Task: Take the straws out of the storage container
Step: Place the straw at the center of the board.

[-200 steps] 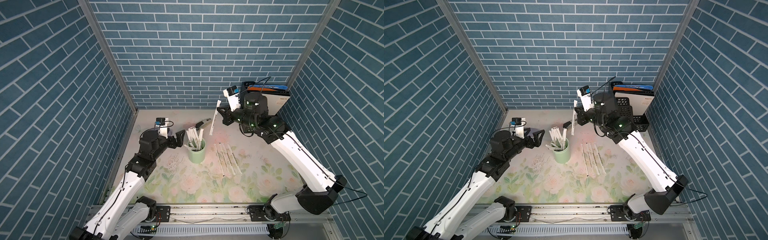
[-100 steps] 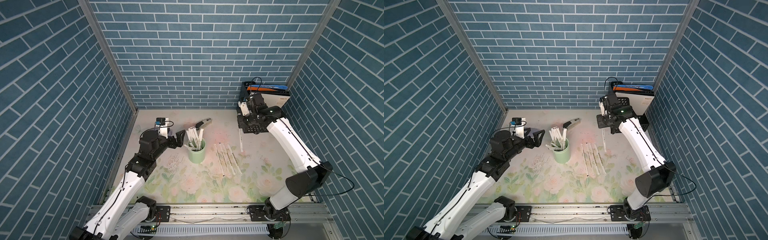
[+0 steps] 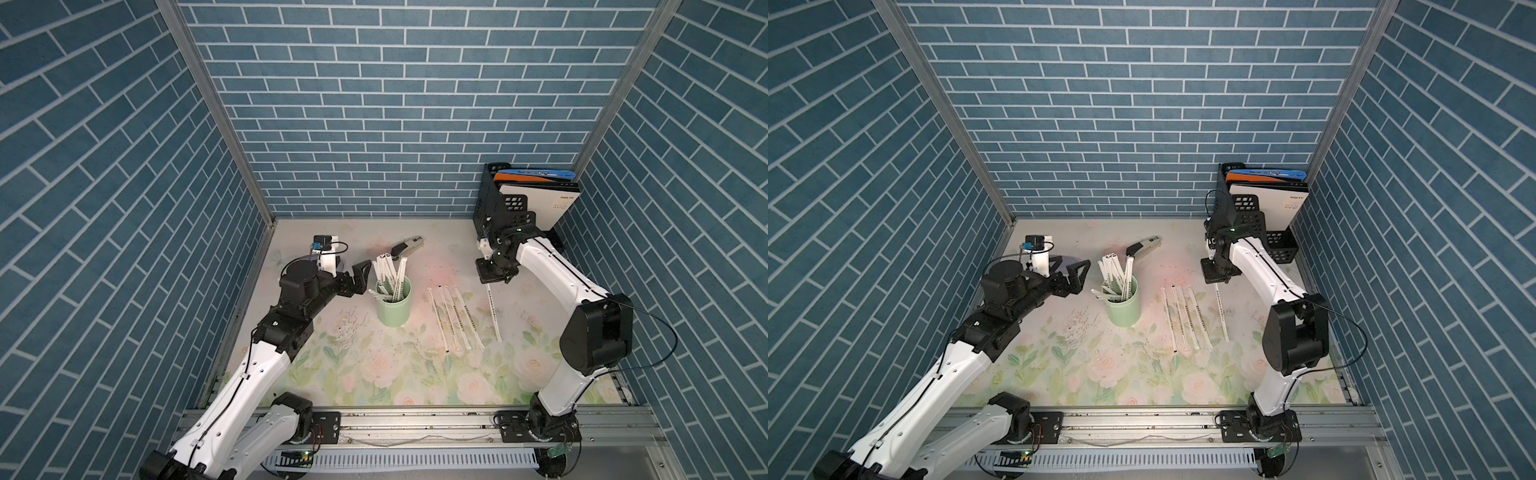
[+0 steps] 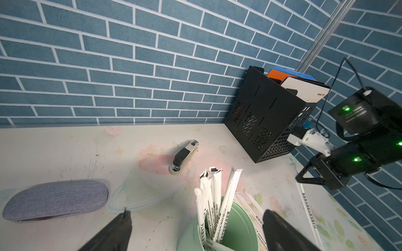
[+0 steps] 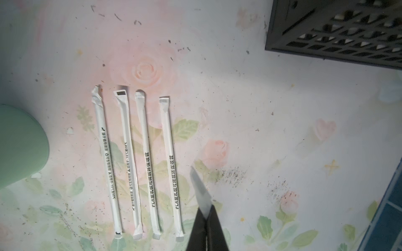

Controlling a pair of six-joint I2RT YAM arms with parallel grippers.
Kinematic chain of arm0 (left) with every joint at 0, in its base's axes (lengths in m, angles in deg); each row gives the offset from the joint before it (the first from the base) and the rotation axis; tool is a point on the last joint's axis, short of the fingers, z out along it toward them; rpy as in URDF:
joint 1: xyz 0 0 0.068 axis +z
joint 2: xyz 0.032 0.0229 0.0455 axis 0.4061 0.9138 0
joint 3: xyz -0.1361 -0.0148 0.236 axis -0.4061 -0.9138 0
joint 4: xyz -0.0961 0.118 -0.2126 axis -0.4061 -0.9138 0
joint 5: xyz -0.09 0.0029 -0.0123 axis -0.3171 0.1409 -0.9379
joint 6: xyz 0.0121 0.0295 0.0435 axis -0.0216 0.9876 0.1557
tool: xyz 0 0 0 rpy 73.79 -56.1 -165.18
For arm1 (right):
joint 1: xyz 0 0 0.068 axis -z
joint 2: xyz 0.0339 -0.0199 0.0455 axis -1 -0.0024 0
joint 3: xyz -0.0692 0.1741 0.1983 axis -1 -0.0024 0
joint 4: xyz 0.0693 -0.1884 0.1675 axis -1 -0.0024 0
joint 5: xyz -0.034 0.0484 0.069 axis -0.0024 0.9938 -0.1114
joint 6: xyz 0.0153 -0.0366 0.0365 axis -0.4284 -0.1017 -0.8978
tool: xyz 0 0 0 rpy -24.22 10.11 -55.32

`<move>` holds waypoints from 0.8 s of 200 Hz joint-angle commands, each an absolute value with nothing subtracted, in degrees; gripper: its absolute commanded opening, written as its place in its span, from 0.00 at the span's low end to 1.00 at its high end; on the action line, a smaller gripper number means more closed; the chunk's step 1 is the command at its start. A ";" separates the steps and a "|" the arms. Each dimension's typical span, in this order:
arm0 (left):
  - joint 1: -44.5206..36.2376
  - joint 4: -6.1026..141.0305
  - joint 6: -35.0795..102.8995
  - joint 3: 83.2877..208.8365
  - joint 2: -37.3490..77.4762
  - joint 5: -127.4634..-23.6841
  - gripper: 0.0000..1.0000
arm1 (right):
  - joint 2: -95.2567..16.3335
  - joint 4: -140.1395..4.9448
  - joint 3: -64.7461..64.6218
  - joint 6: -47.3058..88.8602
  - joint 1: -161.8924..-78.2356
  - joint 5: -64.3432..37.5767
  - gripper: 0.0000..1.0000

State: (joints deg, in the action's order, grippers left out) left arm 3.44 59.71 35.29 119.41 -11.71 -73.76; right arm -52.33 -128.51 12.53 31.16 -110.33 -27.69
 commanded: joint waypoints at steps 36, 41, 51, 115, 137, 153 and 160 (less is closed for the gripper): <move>3.38 59.76 35.35 119.80 -11.70 -74.24 0.99 | -57.70 -126.39 10.90 32.59 -110.21 -26.30 0.02; 3.32 59.76 35.39 119.80 -11.69 -74.22 0.99 | -58.00 -126.23 11.06 32.69 -110.23 -26.14 0.02; 3.30 59.80 35.40 119.80 -11.65 -74.15 1.00 | -58.74 -126.10 11.58 32.71 -110.25 -25.92 0.02; 3.30 59.71 35.49 119.80 -11.70 -74.06 1.00 | -62.28 -126.75 15.12 33.15 -110.25 -24.56 0.02; 3.31 59.68 35.49 119.80 -11.69 -74.07 1.00 | -63.07 -126.82 15.28 33.23 -110.25 -24.27 0.02; 3.31 59.68 35.48 119.80 -11.79 -74.16 1.00 | -63.61 -126.67 15.24 33.23 -110.25 -24.17 0.03; 3.31 59.68 35.45 119.81 -11.79 -74.09 0.99 | -63.79 -126.46 15.03 33.23 -110.19 -24.10 0.03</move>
State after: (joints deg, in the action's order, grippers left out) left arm 3.44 59.71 35.29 119.39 -11.71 -73.76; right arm -62.17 -126.31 13.95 32.03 -110.31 -24.89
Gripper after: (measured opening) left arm 0.995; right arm 0.031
